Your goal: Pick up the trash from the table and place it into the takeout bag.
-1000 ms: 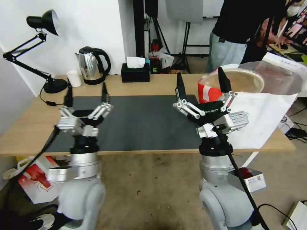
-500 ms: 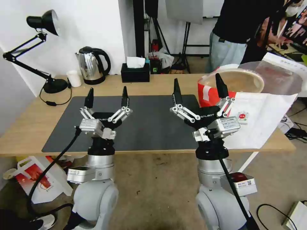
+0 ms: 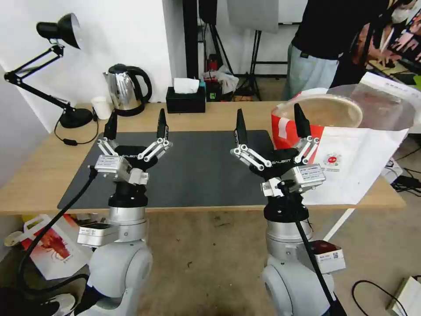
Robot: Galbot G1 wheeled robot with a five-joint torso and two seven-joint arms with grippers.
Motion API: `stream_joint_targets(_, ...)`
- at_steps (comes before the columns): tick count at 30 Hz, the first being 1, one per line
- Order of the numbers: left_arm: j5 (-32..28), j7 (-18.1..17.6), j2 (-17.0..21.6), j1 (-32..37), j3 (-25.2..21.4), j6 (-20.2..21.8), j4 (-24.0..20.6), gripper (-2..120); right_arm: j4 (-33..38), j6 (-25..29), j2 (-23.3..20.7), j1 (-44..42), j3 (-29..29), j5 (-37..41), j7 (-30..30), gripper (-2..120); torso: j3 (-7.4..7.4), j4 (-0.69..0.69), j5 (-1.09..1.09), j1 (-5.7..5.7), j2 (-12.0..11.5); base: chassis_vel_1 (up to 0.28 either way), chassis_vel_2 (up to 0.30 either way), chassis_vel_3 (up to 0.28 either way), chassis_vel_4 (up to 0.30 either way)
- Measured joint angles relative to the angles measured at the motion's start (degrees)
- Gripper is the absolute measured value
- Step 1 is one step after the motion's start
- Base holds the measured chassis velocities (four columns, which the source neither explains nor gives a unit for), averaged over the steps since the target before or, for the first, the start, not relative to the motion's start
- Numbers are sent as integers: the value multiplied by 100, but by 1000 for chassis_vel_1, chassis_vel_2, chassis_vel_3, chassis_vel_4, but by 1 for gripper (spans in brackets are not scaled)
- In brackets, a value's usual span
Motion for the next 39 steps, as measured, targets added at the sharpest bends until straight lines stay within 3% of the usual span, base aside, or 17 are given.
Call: stream_joint_targets(39,-20,38,-57,126,43,-27,8,100,15,69,7,-22,26,-68,29,100,0,0,1,0,1,0,0,0,0)
